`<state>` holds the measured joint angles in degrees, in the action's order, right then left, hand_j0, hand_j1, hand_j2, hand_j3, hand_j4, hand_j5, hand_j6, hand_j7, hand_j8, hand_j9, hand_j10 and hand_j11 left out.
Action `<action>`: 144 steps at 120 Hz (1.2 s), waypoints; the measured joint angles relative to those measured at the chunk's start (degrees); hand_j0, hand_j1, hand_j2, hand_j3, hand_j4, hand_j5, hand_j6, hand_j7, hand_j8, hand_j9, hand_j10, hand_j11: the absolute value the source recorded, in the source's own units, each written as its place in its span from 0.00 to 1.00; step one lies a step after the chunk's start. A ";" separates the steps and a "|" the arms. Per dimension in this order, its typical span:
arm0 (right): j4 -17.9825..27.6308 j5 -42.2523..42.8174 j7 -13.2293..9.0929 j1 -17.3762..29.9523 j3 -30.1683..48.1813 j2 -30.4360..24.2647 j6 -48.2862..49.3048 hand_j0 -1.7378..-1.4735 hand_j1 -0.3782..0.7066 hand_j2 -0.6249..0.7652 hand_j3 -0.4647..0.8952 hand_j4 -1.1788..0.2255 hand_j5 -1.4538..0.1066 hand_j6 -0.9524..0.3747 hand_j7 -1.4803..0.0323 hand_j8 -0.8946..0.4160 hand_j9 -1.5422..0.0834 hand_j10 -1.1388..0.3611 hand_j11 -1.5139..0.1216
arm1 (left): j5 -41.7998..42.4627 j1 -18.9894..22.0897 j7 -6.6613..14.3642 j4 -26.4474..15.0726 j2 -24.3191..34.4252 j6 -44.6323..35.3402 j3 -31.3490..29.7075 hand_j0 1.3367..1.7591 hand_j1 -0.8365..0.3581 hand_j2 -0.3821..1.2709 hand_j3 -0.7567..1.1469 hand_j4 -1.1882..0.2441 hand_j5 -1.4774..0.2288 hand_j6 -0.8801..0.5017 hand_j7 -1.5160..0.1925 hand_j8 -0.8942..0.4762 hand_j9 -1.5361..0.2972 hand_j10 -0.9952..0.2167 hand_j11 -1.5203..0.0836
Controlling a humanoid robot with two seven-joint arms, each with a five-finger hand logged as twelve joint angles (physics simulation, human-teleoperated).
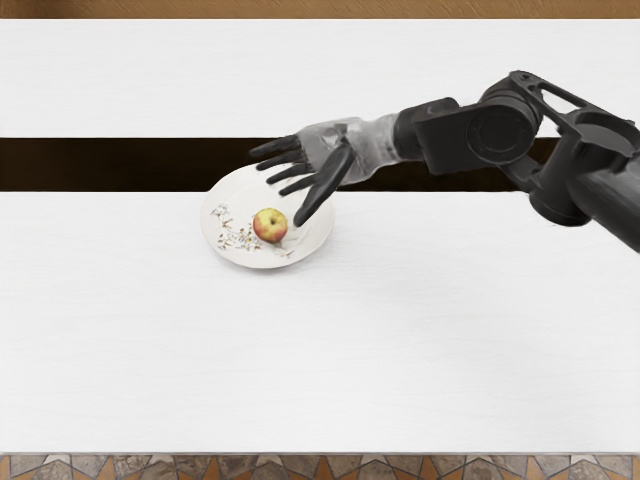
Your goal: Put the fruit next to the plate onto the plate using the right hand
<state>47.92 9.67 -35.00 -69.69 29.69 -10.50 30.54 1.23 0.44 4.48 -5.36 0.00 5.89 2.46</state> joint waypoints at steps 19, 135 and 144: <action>2.31 -12.12 0.00 2.82 0.29 -8.86 3.49 0.30 0.09 0.44 0.34 0.80 0.88 0.67 0.93 0.64 0.90 0.72 0.88 | 0.00 0.00 0.00 0.00 0.00 0.00 0.00 0.76 0.76 0.26 0.40 0.67 0.69 0.47 0.71 0.48 0.67 0.63 0.76; 2.90 -29.45 0.00 20.64 3.07 -35.55 4.49 0.30 0.07 0.44 0.34 0.81 0.90 0.69 0.94 0.66 0.92 0.73 0.89 | 0.00 0.00 -0.01 0.00 0.00 0.00 0.01 0.76 0.76 0.26 0.40 0.67 0.69 0.47 0.71 0.48 0.67 0.63 0.76; 2.94 -29.45 0.00 20.71 3.07 -35.58 4.49 0.30 0.07 0.44 0.34 0.81 0.90 0.69 0.94 0.66 0.92 0.73 0.89 | 0.00 0.00 -0.01 -0.01 0.00 0.00 0.01 0.76 0.76 0.26 0.40 0.67 0.69 0.47 0.71 0.48 0.67 0.63 0.76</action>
<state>50.85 -19.78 -35.00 -48.98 32.76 -46.09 35.03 1.23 0.44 4.48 -5.38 0.00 5.89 2.47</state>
